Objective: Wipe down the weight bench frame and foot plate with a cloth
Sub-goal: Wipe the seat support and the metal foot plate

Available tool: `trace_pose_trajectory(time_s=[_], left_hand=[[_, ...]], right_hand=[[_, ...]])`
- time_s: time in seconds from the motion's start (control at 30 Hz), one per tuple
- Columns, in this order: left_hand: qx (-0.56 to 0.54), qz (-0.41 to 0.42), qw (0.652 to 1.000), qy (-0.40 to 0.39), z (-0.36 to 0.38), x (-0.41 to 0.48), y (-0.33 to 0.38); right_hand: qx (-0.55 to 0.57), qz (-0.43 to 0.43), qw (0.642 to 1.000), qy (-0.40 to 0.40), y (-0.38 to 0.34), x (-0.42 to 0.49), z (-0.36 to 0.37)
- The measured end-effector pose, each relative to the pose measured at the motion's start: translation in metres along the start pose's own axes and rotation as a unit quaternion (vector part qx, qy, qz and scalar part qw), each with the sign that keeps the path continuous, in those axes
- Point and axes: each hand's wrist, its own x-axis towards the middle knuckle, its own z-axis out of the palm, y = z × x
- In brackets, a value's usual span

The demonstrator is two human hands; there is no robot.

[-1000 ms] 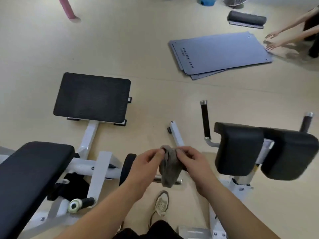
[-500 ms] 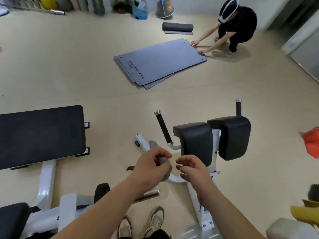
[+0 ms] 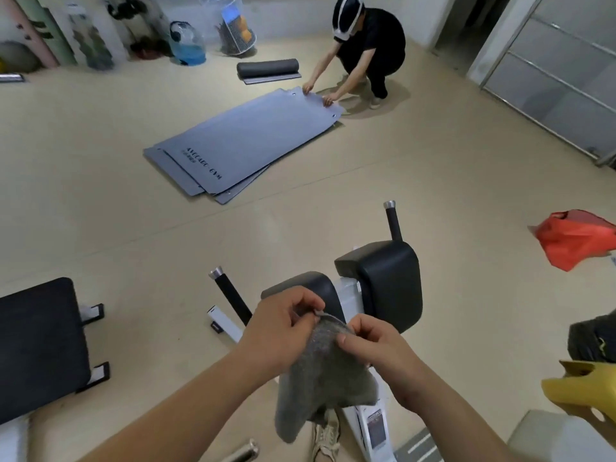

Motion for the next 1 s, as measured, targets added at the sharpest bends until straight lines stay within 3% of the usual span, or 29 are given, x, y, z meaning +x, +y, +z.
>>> trace_pose_trajectory(time_s=[0.17, 0.3, 0.53, 0.63, 0.73, 0.8, 1.0], left_hand=[[0.005, -0.041, 0.999, 0.001, 0.059, 0.083, -0.002], [-0.028, -0.053, 0.998, 0.028, 0.081, 0.144, 0.001], [-0.094, -0.056, 0.981, 0.161, 0.052, 0.196, 0.009], [-0.062, -0.091, 0.986, 0.124, 0.053, 0.185, -0.022], [0.049, -0.125, 0.991, 0.006, 0.064, 0.179, -0.077], [0.119, -0.148, 0.982, -0.019, 0.07, 0.181, -0.107], [0.317, -0.2, 0.927, -0.026, 0.093, 0.19, -0.16]], right_hand=[[-0.089, 0.021, 0.996, -0.011, 0.015, 0.061, -0.082], [-0.166, -0.042, 0.98, 0.103, -0.001, 0.106, -0.119], [-0.096, -0.125, 0.974, 0.163, -0.049, 0.175, -0.111], [-0.195, -0.117, 0.966, 0.122, -0.027, 0.198, -0.095], [-0.374, -0.07, 0.925, -0.023, 0.009, 0.218, -0.084], [-0.463, -0.056, 0.879, -0.101, 0.026, 0.228, -0.082], [-0.624, -0.183, 0.751, -0.111, 0.06, 0.268, -0.087]])
